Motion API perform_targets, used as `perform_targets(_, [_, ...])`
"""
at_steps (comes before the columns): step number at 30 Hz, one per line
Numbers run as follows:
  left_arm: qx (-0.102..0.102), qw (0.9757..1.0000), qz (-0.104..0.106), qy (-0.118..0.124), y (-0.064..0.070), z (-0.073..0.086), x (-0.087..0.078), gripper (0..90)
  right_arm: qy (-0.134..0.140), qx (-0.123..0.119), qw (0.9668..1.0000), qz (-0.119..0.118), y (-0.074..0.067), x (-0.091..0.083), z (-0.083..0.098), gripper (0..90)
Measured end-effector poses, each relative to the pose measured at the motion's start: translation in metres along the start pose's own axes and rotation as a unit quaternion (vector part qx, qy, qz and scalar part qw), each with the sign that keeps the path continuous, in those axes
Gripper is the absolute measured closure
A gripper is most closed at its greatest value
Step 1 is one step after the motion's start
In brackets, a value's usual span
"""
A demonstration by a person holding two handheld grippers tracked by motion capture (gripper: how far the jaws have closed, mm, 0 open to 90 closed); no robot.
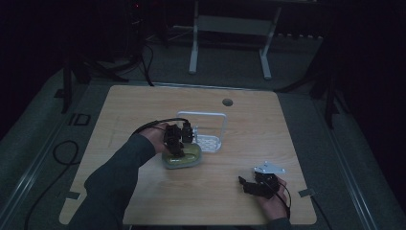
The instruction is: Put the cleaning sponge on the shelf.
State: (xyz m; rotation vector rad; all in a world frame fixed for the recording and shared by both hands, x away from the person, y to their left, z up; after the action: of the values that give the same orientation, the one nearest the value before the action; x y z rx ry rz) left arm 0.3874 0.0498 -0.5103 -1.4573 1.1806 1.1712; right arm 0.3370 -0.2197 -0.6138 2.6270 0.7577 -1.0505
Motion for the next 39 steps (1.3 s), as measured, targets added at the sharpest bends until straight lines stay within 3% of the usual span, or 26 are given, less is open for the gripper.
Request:
perform_targets(14, [0.03, 0.9994, -0.016, 0.004, -0.002, -0.013, -0.005, 71.7, 0.0, 0.0, 1.0, 0.0, 0.0, 0.0, 0.0, 24.7])
perform_targets(39, [0.049, 0.9985, -0.023, 0.014, -0.006, -0.029, 0.001, 71.7, 0.0, 0.0, 1.0, 0.0, 0.0, 0.0, 0.0, 24.7])
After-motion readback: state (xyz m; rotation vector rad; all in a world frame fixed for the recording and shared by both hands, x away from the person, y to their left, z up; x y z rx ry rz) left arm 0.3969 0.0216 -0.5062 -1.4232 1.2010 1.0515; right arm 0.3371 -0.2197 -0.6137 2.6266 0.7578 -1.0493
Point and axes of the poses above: each handheld gripper's, and its own axes: x roughly forward along the jaws, z roughly out of its underside, y roughly to its right, the point moved 8 cm from there along x, roughly forward along the jaws, and after that the axes turned 1 degree about -y, right-handed, at the moved point
